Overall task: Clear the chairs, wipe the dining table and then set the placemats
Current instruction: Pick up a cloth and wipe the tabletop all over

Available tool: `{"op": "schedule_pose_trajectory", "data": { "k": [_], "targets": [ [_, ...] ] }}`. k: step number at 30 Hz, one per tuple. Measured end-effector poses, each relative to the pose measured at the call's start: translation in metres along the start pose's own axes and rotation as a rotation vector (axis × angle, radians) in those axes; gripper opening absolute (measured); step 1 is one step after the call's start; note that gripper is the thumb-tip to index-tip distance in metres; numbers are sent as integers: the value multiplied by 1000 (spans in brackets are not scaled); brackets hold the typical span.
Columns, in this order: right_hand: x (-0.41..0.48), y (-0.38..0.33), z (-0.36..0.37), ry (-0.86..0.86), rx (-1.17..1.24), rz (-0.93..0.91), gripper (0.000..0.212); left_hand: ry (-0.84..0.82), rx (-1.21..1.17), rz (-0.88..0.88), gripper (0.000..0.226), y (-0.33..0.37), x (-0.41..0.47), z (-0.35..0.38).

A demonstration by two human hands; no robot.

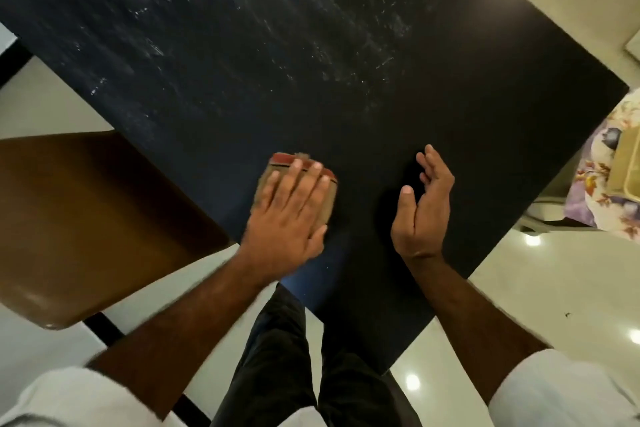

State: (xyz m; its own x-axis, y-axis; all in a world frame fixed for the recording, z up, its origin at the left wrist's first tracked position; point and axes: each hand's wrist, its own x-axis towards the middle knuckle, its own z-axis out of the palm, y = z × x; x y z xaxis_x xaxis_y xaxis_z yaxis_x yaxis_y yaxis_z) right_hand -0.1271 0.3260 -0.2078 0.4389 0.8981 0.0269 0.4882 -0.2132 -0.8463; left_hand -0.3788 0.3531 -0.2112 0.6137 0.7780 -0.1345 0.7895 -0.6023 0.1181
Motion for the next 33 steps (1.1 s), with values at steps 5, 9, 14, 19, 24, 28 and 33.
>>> {"op": "schedule_pose_trajectory", "data": {
  "k": [5, 9, 14, 19, 24, 28, 33],
  "targets": [
    [0, -1, -2, -11, 19, 12, 65, 20, 35, -253, 84, -27, 53, -9],
    [1, -1, -7, 2, 91, 50, 62, 51, 0, -182, 83, 26, 103, -12],
    [6, 2, -15, 0, 240, 140, 54, -22, -35, 109, 81, 89, 38, 6],
    [1, -14, -23, -110, 112, 136, 54, -76, -58, 64, 86, 49, -2, -6],
    [-44, -68, 22, -279, -380, -123, 67, 9, -475, -64, 77, -27, 8, -56],
    [-94, -84, 71, -505, -683, -78, 96, -8, -380, -274, 70, -87, 41, -55],
    [-52, -54, 77, -336, -789, -115, 82, -8, -224, -162, 70, -96, 80, -32]
  ]
}}
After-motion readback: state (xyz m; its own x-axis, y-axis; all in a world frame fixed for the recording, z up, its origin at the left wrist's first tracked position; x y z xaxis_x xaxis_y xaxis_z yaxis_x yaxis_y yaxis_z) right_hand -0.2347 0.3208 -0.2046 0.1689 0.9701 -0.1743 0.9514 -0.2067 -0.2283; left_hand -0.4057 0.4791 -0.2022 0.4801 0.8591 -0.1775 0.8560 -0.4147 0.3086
